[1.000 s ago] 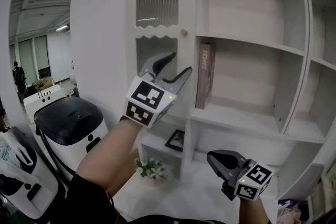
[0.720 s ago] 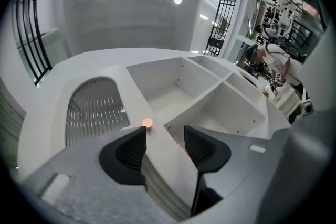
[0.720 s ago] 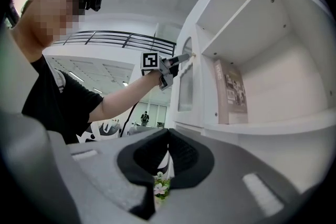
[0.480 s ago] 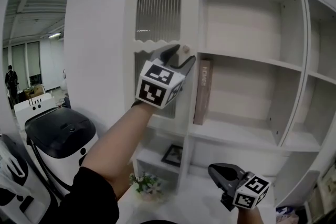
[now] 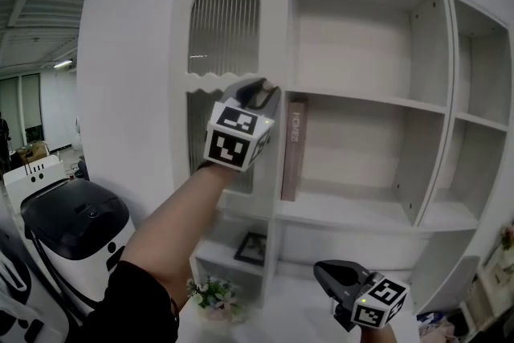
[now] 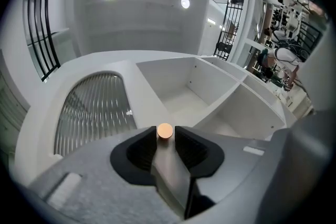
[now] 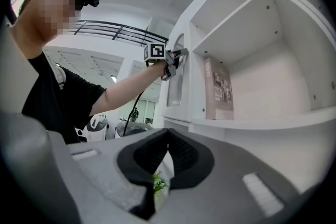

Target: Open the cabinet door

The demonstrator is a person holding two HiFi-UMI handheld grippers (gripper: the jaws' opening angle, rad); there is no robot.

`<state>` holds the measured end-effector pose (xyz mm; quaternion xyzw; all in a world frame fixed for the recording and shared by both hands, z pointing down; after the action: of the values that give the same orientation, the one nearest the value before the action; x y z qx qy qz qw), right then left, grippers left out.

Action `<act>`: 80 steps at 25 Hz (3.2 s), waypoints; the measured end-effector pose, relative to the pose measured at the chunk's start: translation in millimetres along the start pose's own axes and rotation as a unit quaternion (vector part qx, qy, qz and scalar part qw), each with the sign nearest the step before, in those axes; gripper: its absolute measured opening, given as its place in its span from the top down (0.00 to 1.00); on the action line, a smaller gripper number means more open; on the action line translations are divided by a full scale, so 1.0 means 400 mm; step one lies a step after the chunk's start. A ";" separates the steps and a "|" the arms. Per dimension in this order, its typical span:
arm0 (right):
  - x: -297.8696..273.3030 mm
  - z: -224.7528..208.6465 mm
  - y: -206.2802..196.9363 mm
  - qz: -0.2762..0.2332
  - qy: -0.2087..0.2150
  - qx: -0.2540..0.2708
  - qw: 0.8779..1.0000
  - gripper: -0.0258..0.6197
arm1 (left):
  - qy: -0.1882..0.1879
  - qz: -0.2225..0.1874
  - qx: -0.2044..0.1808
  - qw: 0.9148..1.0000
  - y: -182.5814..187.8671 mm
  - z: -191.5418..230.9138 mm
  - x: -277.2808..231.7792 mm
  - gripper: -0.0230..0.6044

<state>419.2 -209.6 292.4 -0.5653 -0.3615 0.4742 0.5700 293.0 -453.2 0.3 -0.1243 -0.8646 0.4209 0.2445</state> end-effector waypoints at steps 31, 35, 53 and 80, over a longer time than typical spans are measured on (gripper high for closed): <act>0.004 0.138 0.036 0.023 -0.043 0.021 0.999 0.96 | -0.043 -0.026 0.020 0.999 0.014 0.033 0.075 0.84; -0.012 0.168 0.034 0.024 -0.042 0.019 0.999 0.96 | -0.057 -0.040 0.029 0.997 0.020 0.040 0.118 0.84; -0.081 0.339 0.027 0.025 -0.044 0.001 0.999 0.96 | -0.122 -0.076 0.053 0.988 0.050 0.120 0.302 0.84; 0.017 0.331 0.019 0.042 -0.055 -0.001 0.998 0.96 | -0.145 -0.117 0.139 0.973 0.043 0.206 0.471 0.84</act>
<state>294.7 -163.7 297.3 -0.5533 -0.3689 0.5280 0.5281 89.6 -418.3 3.5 0.0752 -0.8326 0.5189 0.1786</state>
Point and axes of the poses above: the fingertips, and each gripper's own axes: x backward along the fingers, z to its left, y out of its top, the point moved 10 cm from there along x, backward along the fingers, and after that the axes turned 11 degrees about z, right-handed, at the moved point
